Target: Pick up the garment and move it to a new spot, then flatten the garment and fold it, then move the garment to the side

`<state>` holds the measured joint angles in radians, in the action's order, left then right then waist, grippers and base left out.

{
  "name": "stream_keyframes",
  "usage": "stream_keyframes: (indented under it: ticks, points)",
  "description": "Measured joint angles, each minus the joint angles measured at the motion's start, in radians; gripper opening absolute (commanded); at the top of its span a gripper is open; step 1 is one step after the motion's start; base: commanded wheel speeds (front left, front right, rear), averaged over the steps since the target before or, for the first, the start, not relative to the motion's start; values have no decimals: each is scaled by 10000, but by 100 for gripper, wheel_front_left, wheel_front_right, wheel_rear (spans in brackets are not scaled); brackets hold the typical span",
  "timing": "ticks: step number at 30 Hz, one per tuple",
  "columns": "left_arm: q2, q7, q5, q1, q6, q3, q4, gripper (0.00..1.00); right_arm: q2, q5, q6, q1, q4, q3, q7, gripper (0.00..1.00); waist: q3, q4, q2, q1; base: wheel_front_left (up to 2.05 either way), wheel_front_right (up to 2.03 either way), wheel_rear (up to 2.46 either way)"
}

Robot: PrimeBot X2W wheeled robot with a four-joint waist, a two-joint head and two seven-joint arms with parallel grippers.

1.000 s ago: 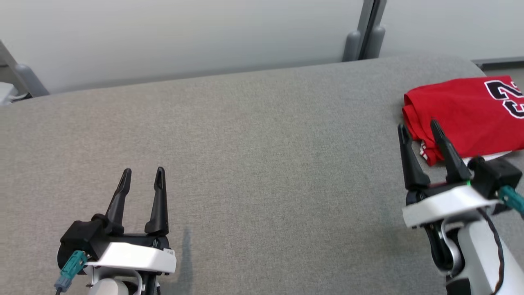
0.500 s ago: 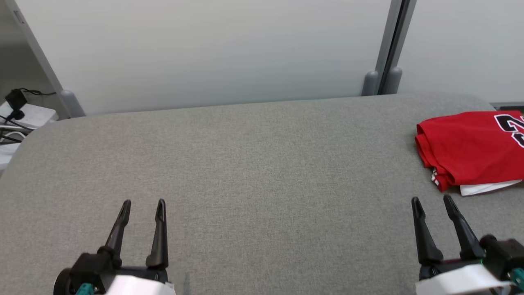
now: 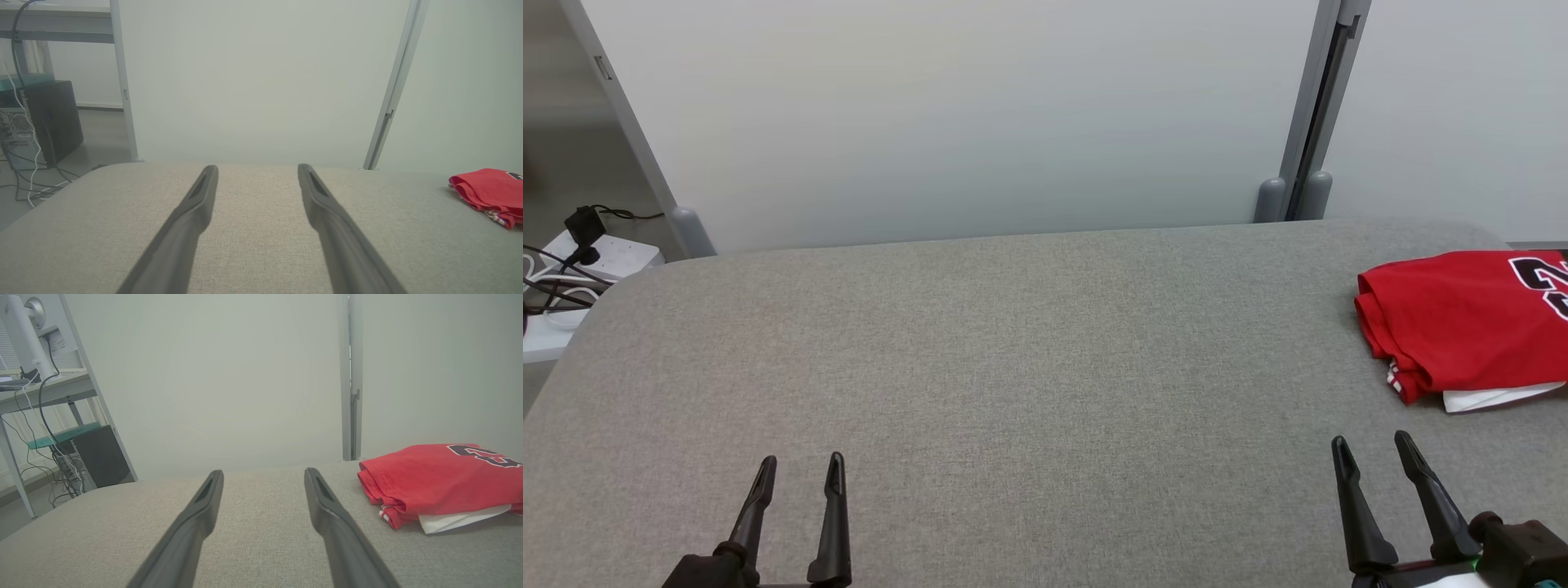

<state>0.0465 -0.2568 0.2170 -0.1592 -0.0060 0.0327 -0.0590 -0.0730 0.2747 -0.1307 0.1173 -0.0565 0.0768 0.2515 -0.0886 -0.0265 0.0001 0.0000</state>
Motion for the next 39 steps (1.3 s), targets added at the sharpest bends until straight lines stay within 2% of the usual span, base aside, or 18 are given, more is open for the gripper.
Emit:
stream_keyframes:
  ticks: [22, 23, 30, 39]
  points:
    - [0, 0, 90, 1, 31, 40, -245, 100, -40, 0, 0, 151, -50, 142, 0, 100, 18, 110, 0, 0, 0, 0, 0]
    - [-8, 2, 94, -2, 25, 42, -291, 0, -29, 0, -2, 154, -98, 150, -2, 0, 19, 111, 0, 0, 0, 0, 0]
    - [-127, 17, 125, -383, 29, 119, -1093, 0, 128, 6, -2, 505, -871, 288, -50, 0, 22, 112, 0, 1, 0, 0, 0]
    - [-174, 334, 1083, -413, -23, 69, -1208, 0, 132, 1037, 0, 558, -951, 228, -259, 0, 87, 125, 0, 3, 0, 0, 0]
